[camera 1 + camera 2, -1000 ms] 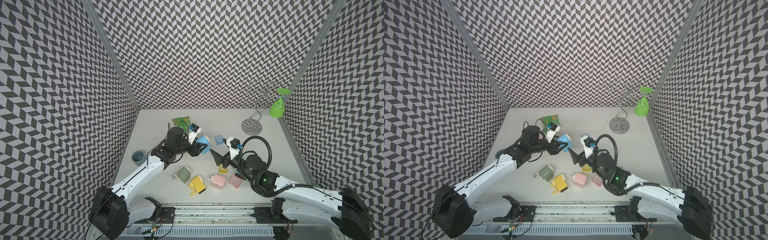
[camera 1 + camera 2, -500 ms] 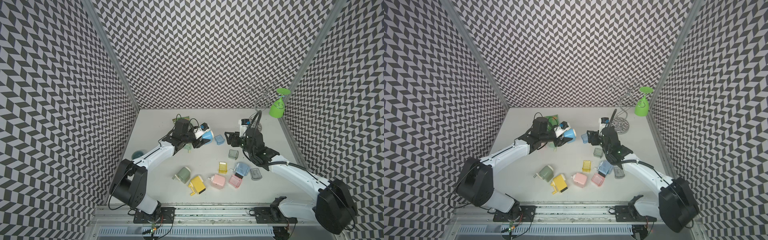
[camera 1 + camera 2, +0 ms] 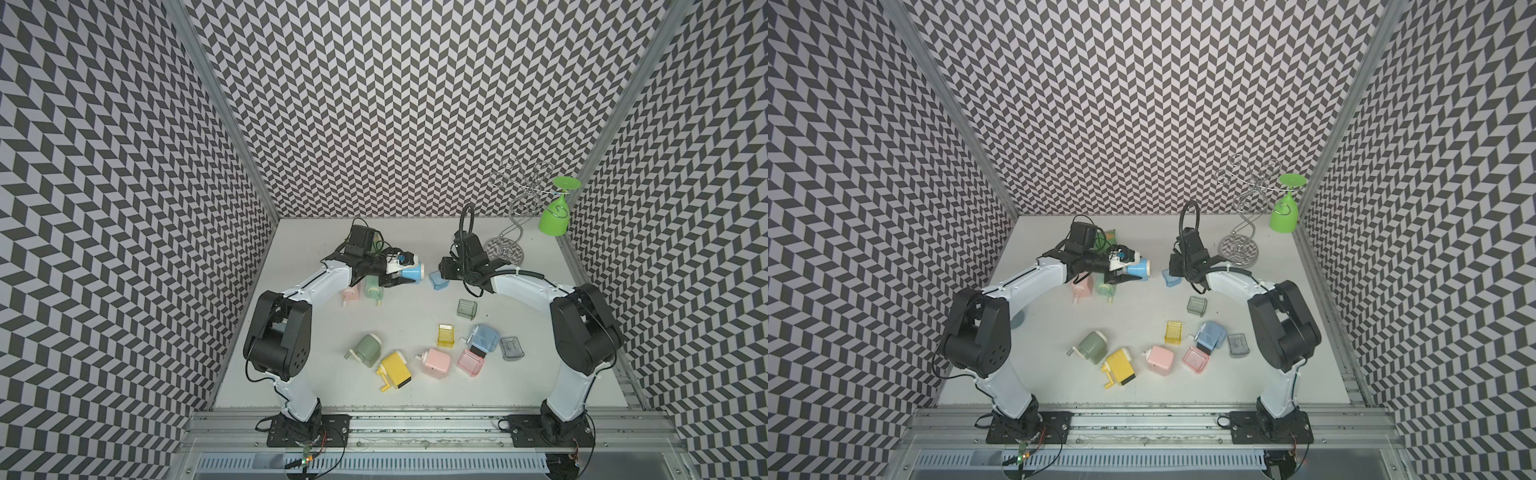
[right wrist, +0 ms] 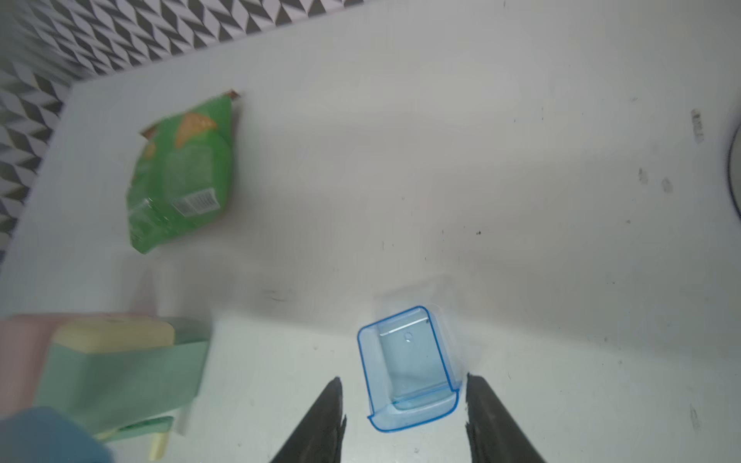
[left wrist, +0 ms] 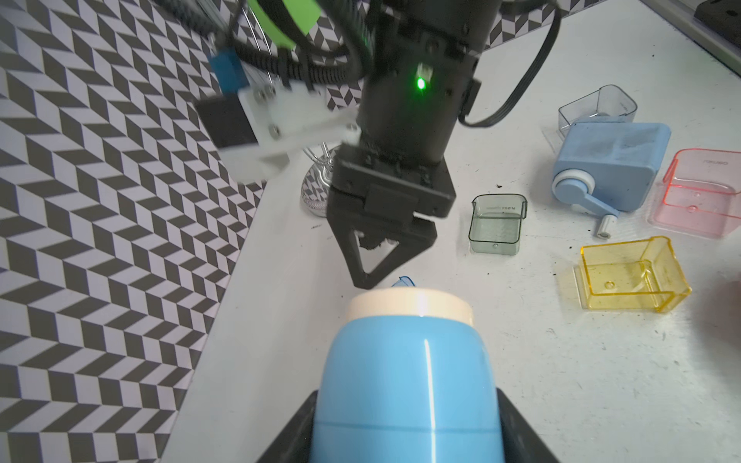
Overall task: Put the tray back into the pencil sharpener
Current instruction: Pick up the container from the center of the board.
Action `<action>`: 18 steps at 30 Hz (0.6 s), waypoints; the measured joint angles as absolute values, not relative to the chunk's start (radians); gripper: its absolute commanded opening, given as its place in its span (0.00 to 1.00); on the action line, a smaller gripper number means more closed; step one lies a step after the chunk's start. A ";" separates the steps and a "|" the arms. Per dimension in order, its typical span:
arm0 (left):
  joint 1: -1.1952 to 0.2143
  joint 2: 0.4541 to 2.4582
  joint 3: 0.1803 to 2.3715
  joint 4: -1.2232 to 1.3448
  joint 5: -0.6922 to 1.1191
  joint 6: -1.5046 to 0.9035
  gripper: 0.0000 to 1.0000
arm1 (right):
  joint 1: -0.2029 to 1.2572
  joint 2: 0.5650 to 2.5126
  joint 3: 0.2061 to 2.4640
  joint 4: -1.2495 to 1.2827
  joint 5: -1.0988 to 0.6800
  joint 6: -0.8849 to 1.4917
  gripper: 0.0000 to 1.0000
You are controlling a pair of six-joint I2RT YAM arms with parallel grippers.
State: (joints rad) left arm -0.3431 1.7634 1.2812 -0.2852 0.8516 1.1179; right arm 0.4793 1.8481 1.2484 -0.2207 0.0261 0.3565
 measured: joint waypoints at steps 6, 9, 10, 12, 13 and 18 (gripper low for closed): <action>-0.329 1.797 1.335 -0.332 0.886 1.203 0.11 | 0.479 1.902 1.297 -0.262 0.054 0.150 0.50; -0.324 1.809 1.340 -0.344 0.891 1.217 0.11 | 0.479 1.961 1.367 -0.274 0.056 0.073 0.48; -0.324 1.811 1.340 -0.349 0.893 1.219 0.11 | 0.479 1.980 1.384 -0.277 0.057 0.053 0.47; -0.324 1.814 1.340 -0.356 0.897 1.222 0.11 | 0.479 2.004 1.401 -0.288 0.064 0.019 0.44; -0.324 1.814 1.340 -0.359 0.899 1.222 0.11 | 0.479 2.016 1.407 -0.296 0.068 0.004 0.42; -0.324 1.814 1.340 -0.361 0.905 1.222 0.10 | 0.479 2.063 1.446 -0.338 0.086 -0.056 0.33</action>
State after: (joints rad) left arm -0.3244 1.8145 1.3396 -0.3614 0.9047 1.2224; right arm 0.4793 2.0632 1.4456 -0.3378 0.0864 -0.0559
